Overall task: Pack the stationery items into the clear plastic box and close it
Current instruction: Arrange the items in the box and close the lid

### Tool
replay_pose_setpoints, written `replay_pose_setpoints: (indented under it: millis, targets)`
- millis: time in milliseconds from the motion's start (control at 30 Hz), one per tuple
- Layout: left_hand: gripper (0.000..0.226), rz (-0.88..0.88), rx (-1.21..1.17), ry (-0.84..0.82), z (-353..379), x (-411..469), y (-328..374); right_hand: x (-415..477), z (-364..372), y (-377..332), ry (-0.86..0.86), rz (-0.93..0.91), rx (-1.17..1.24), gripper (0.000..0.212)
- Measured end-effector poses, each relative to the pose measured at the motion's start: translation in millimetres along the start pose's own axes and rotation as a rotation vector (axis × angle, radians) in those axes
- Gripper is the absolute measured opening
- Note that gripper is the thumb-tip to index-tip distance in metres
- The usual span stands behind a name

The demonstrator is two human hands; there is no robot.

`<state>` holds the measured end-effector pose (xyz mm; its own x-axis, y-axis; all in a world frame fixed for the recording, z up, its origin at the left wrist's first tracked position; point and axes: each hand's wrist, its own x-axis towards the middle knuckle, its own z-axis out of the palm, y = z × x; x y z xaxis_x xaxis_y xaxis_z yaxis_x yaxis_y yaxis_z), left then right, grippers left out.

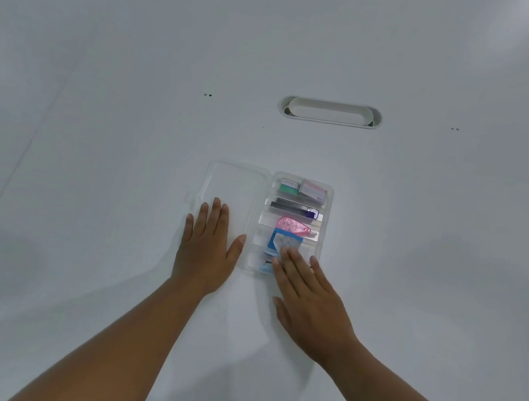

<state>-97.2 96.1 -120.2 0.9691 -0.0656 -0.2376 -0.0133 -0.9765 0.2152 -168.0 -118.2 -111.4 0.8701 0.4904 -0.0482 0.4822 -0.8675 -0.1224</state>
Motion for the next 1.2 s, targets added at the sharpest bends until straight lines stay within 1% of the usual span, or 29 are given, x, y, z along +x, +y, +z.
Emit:
replay_pose_setpoints:
  millis: [100,167,267,333,367,433,500,533,600,667,700,800,867,1000,1100,1133,1200]
  targets:
    - [0.07,-0.052,0.004,-0.01,1,8,12,4,3,2,-0.068,-0.027,0.032,0.057]
    - [0.067,-0.04,0.033,-0.006,1,11,12,3,1,1,-0.061,-0.038,0.057,0.058]
    - [0.066,0.018,0.066,-0.001,1,17,7,11,-14,9,0.049,-0.026,0.183,0.053]
    - [0.066,0.107,0.075,0.005,-2,24,3,29,-27,24,0.162,0.026,0.22,0.05]
    - [0.068,0.166,0.085,-0.003,-5,30,3,39,-32,35,0.174,0.05,0.205,0.051]
    - [0.072,0.303,0.163,-0.035,-13,42,2,55,-39,58,0.108,0.079,0.151,0.054]
    - [0.072,0.429,0.268,-0.061,-22,58,4,63,-41,84,-0.007,0.086,0.097,0.061]
    - [0.069,0.475,0.317,-0.064,-26,66,6,63,-41,96,-0.053,0.078,0.071,0.064]
    - [0.065,0.502,0.393,-0.053,-30,79,12,58,-37,113,-0.145,0.05,0.044,0.068]
    - [0.06,0.46,0.376,-0.033,-32,84,19,49,-29,115,-0.189,0.057,0.077,0.07]
    - [0.058,0.413,0.316,-0.028,-31,84,22,45,-24,113,-0.183,0.083,0.11,0.07]
    - [0.054,0.241,0.031,-0.016,-30,75,32,40,-14,106,-0.137,0.155,0.191,0.067]
    - [0.057,0.174,-0.072,-0.002,-26,62,42,41,-11,105,-0.126,0.176,0.208,0.066]
    - [0.077,0.078,-0.048,-0.013,-12,42,68,41,-11,104,-0.112,0.185,0.219,0.064]
    - [0.09,-0.096,-0.095,0.02,-3,33,78,40,-12,100,-0.087,0.223,0.221,0.063]
    - [0.093,-0.135,-0.105,0.031,-1,30,79,40,-12,98,-0.085,0.241,0.221,0.063]
    - [0.094,-0.142,-0.088,0.053,3,28,79,40,-12,96,-0.087,0.267,0.225,0.063]
